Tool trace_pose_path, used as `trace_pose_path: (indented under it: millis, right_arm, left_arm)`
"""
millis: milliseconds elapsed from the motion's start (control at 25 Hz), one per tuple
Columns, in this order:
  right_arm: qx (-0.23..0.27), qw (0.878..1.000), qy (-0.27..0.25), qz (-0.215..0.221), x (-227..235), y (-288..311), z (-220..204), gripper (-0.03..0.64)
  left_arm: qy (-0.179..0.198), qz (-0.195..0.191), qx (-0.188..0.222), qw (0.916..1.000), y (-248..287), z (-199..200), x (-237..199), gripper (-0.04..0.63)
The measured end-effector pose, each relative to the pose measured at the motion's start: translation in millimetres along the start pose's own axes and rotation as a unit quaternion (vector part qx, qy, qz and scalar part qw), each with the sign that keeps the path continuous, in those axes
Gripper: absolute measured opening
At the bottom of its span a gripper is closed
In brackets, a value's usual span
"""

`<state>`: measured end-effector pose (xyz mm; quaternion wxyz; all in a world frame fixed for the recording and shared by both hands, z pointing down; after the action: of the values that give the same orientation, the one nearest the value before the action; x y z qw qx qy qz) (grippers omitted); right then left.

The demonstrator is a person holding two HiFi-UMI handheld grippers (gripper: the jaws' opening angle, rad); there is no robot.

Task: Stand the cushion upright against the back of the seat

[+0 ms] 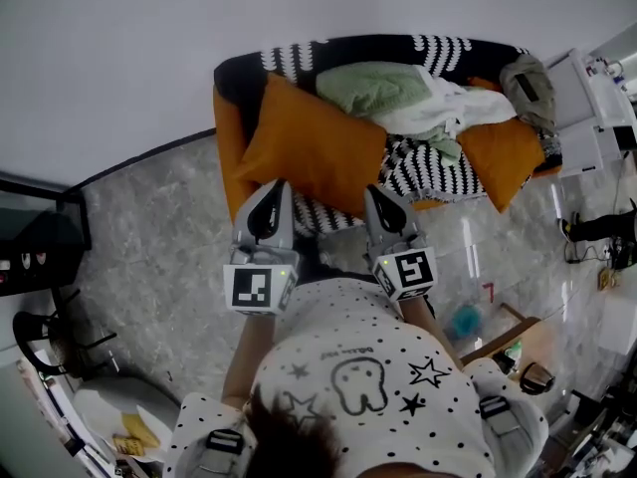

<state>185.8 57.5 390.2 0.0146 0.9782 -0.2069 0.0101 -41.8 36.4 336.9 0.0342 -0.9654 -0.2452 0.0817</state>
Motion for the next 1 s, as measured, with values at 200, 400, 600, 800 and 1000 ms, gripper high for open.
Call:
trace_pose_path:
  millis: [200, 400, 600, 800, 1000]
  right_arm:
    - [0.000, 1.000, 0.001, -0.009, 0.7, 26.1, 4.9, -0.005]
    - [-0.001, 1.000, 0.000, -0.019, -0.8, 50.9, 9.5, -0.005]
    - [-0.004, 0.999, -0.004, -0.037, 1.9, 66.8, 9.6, -0.005]
    - [-0.006, 0.999, -0.003, -0.048, 0.8, 80.6, 6.2, -0.005]
    - [-0.010, 0.999, -0.002, -0.051, -3.1, 91.4, 5.0, -0.005]
  left_arm:
    - [-0.002, -0.011, -0.006, 0.9999, 20.9, 2.3, -20.8, -0.003]
    - [-0.004, -0.023, -0.007, 0.9997, 42.0, 2.2, -45.9, -0.003]
    - [-0.006, -0.035, -0.006, 0.9993, 59.1, 3.9, -62.1, -0.003]
    - [-0.009, -0.036, -0.010, 0.9993, 66.3, -0.5, -77.4, -0.003]
    - [-0.014, -0.028, -0.018, 0.9993, 69.1, -3.1, -92.4, -0.003]
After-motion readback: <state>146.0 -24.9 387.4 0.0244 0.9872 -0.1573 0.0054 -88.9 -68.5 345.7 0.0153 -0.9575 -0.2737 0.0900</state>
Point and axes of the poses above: the fingertips, and each gripper's own axes: y forward along the fingers, x to its right, z out of its top, the point moved 10 cm from there along -y, backward along the fingers, and after that the axes turned 7 degrees about x, right-handed, at the moved point
